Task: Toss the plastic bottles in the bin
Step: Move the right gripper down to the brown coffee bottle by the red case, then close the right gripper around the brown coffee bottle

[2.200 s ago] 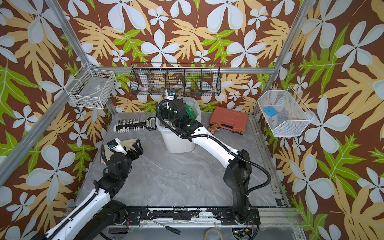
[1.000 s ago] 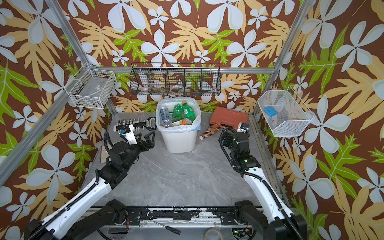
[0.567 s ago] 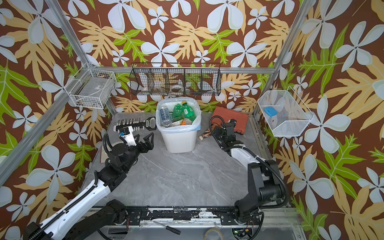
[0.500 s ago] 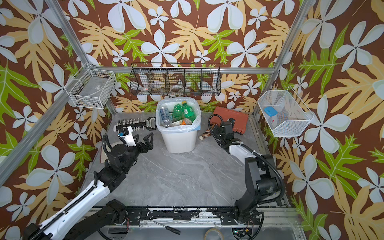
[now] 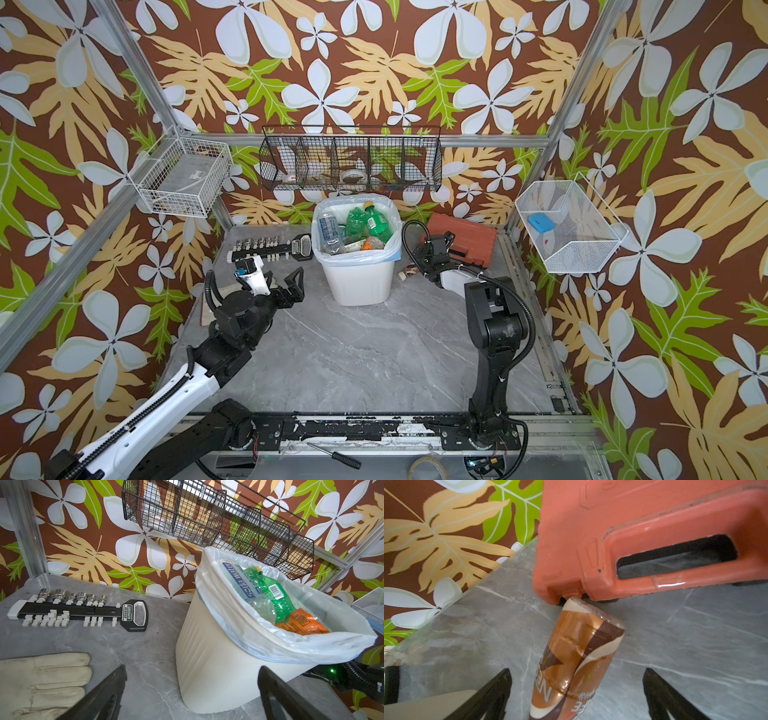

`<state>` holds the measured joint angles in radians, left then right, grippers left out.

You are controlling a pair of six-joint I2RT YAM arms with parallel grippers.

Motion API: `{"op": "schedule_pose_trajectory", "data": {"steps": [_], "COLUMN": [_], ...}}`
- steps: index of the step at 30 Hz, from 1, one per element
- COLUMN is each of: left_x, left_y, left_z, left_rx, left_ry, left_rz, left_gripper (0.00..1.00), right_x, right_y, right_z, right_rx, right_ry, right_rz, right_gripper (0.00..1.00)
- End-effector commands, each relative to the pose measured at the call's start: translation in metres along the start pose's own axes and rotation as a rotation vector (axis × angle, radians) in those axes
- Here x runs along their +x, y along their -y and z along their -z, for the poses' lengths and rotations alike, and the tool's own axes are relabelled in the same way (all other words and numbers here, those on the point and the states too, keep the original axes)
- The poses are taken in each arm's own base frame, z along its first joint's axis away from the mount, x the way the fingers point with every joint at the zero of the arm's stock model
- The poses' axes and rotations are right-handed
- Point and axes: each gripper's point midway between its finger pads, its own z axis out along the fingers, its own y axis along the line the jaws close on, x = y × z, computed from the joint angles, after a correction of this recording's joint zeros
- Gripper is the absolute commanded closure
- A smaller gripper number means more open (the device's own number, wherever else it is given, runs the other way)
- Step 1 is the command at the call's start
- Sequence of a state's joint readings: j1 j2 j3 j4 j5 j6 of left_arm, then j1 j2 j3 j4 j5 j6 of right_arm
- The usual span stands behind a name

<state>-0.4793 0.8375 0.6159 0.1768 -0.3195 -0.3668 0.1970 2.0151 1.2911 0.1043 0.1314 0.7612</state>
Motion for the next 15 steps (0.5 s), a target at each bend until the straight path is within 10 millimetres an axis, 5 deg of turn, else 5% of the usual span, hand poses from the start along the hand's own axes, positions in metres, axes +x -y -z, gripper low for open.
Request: {"op": "schedule_pose_trajectory", "data": {"steps": [1,6,15], "left_x": [-0.001,0.001,0.004], "left_y": [-0.005,-0.008,-0.013], "left_z": [0.0,0.001,0.001], "left_rx": [-0.025,-0.04,-0.063], "left_ry": [0.01,0.009,0.002], "left_rz": [-0.018,-0.03,-0.045], "left_gripper": [0.0,0.0,0.0], "right_x": [0.001,0.007,0.013], "right_y": [0.006,0.006,0.005], "right_z": [-0.006,-0.018,-0.021], "right_rx": [0.041,0.053,0.044], "right_ry": [0.005,-0.008,-0.014], "right_rz": [-0.026,-0.027,-0.027], "right_gripper": [0.04,0.11,0.39]}}
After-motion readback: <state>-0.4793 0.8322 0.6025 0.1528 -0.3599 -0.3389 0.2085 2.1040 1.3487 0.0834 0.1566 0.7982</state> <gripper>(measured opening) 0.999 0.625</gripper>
